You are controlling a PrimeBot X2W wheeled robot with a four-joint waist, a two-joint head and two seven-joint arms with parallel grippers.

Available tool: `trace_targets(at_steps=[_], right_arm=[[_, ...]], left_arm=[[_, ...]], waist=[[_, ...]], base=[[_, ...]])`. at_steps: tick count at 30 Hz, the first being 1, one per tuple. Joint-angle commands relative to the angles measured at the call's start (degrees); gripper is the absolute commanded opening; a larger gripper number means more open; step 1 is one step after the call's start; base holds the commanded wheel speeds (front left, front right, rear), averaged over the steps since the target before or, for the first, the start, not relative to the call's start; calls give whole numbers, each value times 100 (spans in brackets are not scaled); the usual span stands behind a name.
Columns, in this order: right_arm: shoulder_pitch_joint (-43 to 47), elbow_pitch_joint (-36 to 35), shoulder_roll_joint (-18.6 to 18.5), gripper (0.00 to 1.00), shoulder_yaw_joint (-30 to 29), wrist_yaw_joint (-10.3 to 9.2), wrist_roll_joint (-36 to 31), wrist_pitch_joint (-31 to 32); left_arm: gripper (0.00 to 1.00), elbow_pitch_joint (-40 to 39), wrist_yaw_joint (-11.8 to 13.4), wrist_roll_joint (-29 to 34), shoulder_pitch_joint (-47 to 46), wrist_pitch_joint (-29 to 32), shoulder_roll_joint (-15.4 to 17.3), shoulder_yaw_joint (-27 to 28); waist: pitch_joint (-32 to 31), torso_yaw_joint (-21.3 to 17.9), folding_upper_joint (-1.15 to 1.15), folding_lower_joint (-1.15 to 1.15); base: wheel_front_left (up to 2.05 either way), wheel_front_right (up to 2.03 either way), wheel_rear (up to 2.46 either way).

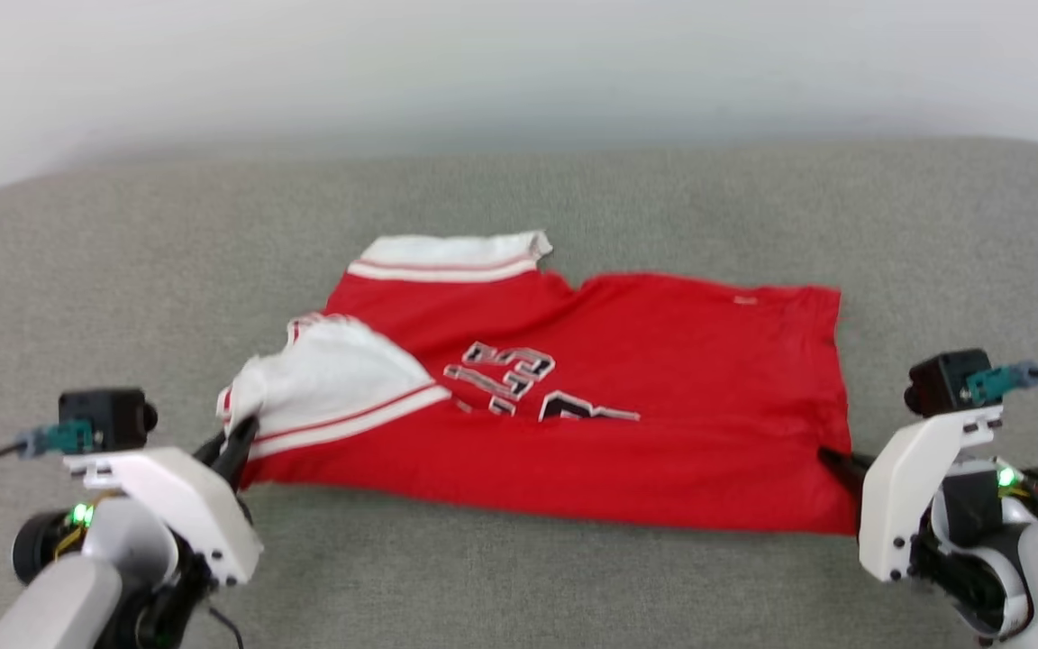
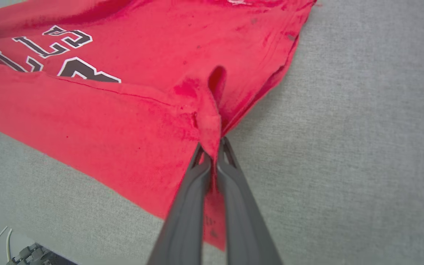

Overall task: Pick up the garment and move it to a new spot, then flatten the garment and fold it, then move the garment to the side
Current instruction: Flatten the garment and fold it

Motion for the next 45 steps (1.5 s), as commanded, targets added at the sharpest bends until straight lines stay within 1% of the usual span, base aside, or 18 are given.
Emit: trace_targets(at_steps=[1,4,9,12,14,15,16,17,18,19,22,25,26,31,35,38,42,45], right_arm=[[122,-64,-42,0,12,-2,52,-42],[381,-181,-62,0,17,-2,85,15],[853,-211,-2,0,-98,-2,168,81],[1079,-95,70,0,-222,-2,130,-10],[1183,14,112,0,-267,-2,79,-118],[1212,67,148,24,-284,-2,90,-211],[1228,119,149,79,-274,-2,69,-311],[1235,185,161,100,-251,-2,56,-419],[1235,250,199,100,-218,-2,107,-526],[1225,271,219,100,-175,-2,152,-656],[1190,293,202,100,-60,-2,222,-1053],[1123,184,183,100,36,-2,223,-1528],[1025,-25,183,100,-14,-2,-81,-2377],[968,-262,331,100,-220,-2,-584,-3222],[805,-584,467,100,-385,-2,-931,-3539],[729,-757,544,100,-453,-2,-1083,-3596],[443,-1130,667,100,-474,-2,-1259,-3652],[250,-1365,746,100,-475,-2,-1358,-3681]], left_arm=[[0,-67,76,-22,189,-61,33,28],[0,-256,262,-99,620,-76,104,69],[0,-420,525,-359,1342,-28,105,147],[0,-361,513,-537,1616,23,0,95],[0,-249,473,-617,1615,-1,-128,74],[0,-142,486,-662,1607,61,-201,33],[1,-12,446,-639,1592,112,-214,-42],[23,77,398,-657,1509,101,-279,-50],[49,150,358,-677,1412,51,-352,-42],[100,247,336,-666,1350,38,-386,-59],[100,442,212,-614,1241,-43,-443,-74],[100,503,124,-538,1082,-245,-396,22],[100,407,104,-342,947,-570,-282,128],[100,217,118,-36,648,-899,-192,195],[100,21,216,270,236,-1054,-93,228],[100,-53,238,365,-15,-1049,-38,269],[100,32,139,469,-650,-987,96,366],[100,216,-24,506,-1202,-849,173,385]], waist=[[-259,51,0,0],[-451,87,0,0],[-650,131,0,0],[-665,131,0,0],[-638,127,0,0],[-613,121,0,0],[-586,104,0,0],[-549,83,0,0],[-524,64,0,0],[-504,45,0,0],[-476,-28,0,0],[-505,-115,0,0],[-598,-222,0,0],[-652,-336,0,0],[-488,-428,0,0],[-311,-484,0,0],[160,-609,0,0],[548,-703,0,0]], base=[[0,0,0],[0,0,0],[0,0,0],[0,0,0],[0,0,0],[0,0,0],[0,0,0],[0,0,0],[0,0,0],[0,0,0],[0,0,0],[0,0,0],[0,0,0],[0,0,0],[0,0,0],[0,0,0],[0,0,0],[0,0,0]])
